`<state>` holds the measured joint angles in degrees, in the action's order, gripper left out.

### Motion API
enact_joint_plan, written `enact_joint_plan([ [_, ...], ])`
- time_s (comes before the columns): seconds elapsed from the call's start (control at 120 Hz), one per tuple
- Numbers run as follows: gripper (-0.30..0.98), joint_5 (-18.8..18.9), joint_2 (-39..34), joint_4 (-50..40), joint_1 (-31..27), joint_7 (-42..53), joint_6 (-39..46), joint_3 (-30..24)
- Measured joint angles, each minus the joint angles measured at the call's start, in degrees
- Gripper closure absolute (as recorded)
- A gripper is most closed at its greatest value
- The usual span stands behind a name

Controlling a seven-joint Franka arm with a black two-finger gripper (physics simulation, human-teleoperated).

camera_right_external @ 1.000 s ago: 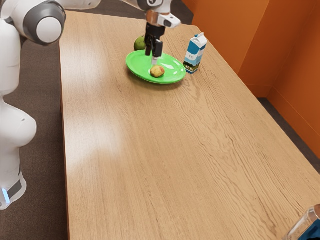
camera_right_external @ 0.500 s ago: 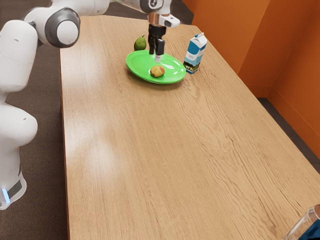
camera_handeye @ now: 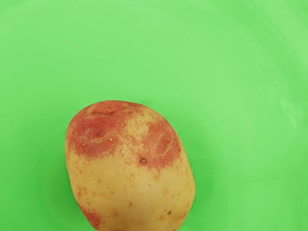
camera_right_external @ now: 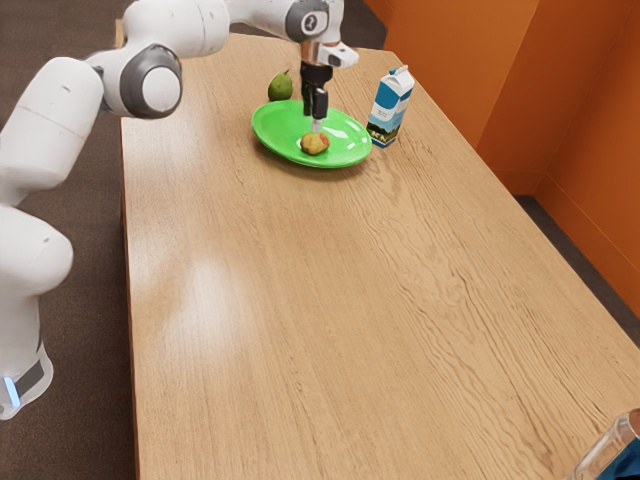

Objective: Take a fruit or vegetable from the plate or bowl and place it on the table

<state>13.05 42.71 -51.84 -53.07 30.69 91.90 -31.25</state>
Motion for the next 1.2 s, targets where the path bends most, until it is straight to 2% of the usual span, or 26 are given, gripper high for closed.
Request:
enact_joint_plan([
  [0.192,0.00,1.6,5.6,4.6,1.9,1.8,1.4,0.0],
  [0.65,0.00,2.0,9.0,4.9,2.5,4.1,4.4,-0.2],
  [0.75,0.19,2.1,9.0,4.8,2.5,4.4,4.9,-0.1],
  [0.867,0.34,2.4,8.7,4.5,2.7,4.7,5.2,0.0],
  [0.917,0.38,2.7,7.2,3.3,2.8,4.8,5.2,0.1],
  [1.0,0.38,3.6,3.0,0.6,3.3,4.9,4.9,0.3],
  [1.117,0.36,5.1,-11.6,-7.5,9.0,4.0,2.3,0.2],
  [1.2,0.36,5.4,-17.8,-15.4,12.9,2.4,0.0,-1.7],
])
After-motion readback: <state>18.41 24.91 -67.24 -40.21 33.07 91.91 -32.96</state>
